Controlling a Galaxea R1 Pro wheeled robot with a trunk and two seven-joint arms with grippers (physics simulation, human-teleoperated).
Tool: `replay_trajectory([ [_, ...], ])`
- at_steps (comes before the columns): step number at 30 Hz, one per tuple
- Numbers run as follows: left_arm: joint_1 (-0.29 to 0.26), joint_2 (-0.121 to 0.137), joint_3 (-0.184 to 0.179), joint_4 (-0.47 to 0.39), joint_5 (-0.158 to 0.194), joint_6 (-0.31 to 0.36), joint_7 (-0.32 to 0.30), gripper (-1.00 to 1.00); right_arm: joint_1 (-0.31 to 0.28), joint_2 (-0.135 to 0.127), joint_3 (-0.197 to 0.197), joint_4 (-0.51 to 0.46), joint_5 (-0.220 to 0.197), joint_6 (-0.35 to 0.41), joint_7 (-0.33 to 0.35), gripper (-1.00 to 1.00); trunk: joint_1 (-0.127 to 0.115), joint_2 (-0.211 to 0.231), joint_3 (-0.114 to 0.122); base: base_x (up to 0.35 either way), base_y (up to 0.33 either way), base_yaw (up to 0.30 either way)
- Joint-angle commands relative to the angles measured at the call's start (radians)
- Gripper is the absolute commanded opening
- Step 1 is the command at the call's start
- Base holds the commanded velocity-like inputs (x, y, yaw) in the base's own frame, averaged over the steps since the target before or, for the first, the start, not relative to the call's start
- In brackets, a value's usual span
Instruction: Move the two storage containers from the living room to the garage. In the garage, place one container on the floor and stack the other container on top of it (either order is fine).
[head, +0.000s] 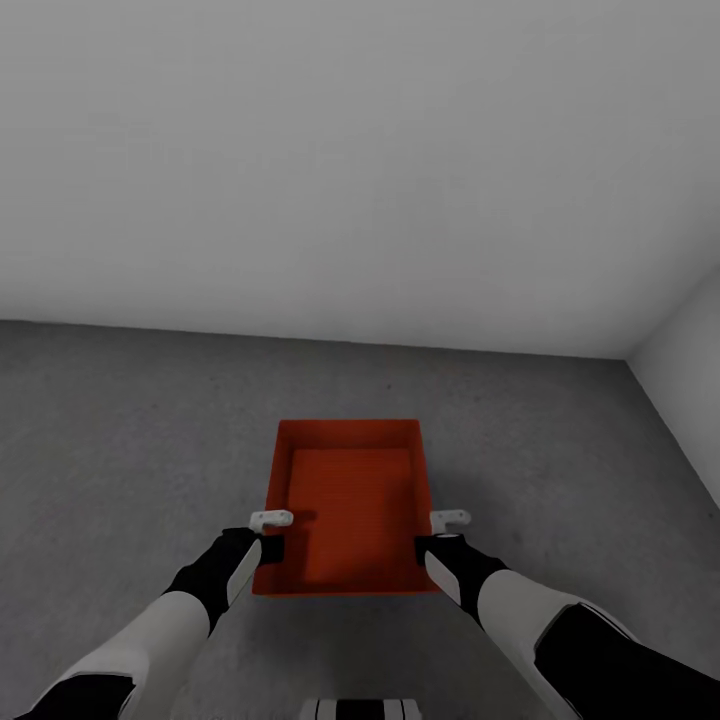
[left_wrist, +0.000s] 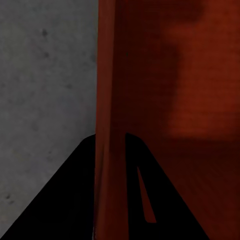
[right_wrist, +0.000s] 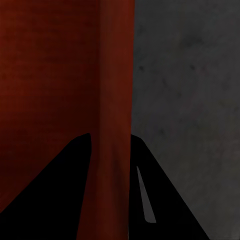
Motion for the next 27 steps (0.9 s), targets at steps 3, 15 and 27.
replay_trajectory([
  [3,0.001,-0.006,-0.015,0.025,0.023,0.006,0.012,-1.00,-0.001,-0.001,-0.005,-0.023,0.022,0.003,-0.062,-1.00,0.000,0.000,-0.005,0.000,0.000,0.000],
  [15,0.001,-0.007,-0.015,0.025,0.023,0.006,0.012,-1.00,-0.001,-0.001,-0.005,-0.023,0.021,0.003,-0.062,-1.00,0.000,0.000,-0.024,0.000,0.000,0.000],
  [27,0.001,-0.006,-0.015,0.025,0.023,0.006,0.012,-1.00,-0.001,-0.003,-0.005,-0.023,0.021,0.003,-0.062,-1.00,0.000,0.000,-0.034,0.000,0.000,0.000],
])
